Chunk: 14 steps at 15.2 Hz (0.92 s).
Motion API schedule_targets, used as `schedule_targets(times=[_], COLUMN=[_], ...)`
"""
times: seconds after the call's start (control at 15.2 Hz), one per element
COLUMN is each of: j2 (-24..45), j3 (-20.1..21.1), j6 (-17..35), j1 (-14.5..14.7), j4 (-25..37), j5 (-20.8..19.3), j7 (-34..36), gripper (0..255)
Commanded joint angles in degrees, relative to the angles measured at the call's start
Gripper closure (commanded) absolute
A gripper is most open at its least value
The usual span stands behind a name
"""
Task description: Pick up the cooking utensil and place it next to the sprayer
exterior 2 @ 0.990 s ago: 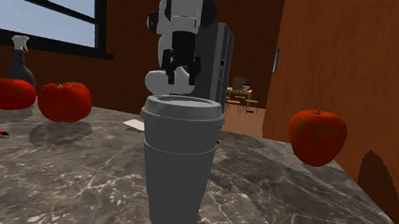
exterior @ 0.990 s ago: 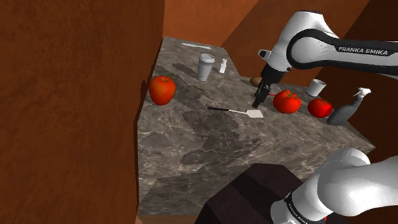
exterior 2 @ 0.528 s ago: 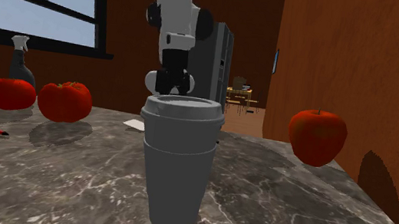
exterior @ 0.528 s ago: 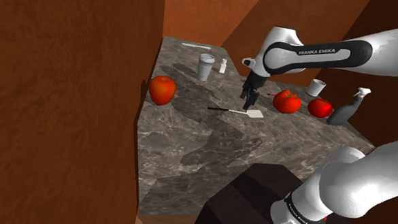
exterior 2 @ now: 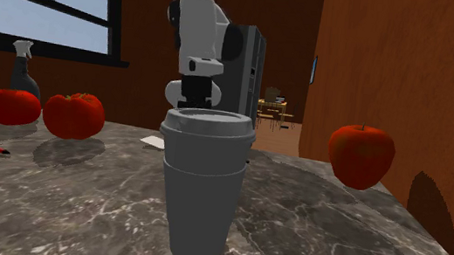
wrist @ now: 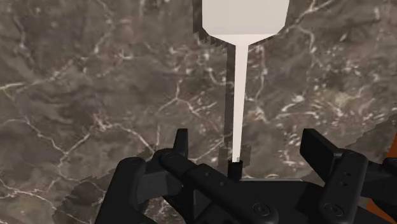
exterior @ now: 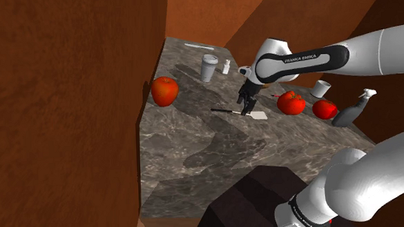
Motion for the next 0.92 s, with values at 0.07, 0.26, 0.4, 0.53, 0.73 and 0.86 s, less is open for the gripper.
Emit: schedule_targets(times=[0.07,0.26,0.4,0.53,0.73,0.86], j2=[1.47,1.47,1.47,1.46,1.46,1.46], j3=[-0.23,-0.23,-0.23,-0.23,-0.23,-0.23], j6=[2.36,2.36,2.36,2.35,2.35,2.35], j1=[0.16,0.16,0.16,0.16,0.16,0.16], j4=[-0.92,-0.92,-0.92,-0.92,-0.92,-0.92], j5=[0.51,0.51,0.51,0.51,0.51,0.51], j7=[-0.48,-0.48,-0.48,-0.47,-0.47,-0.47], gripper=[0,0,0,0,255,255])
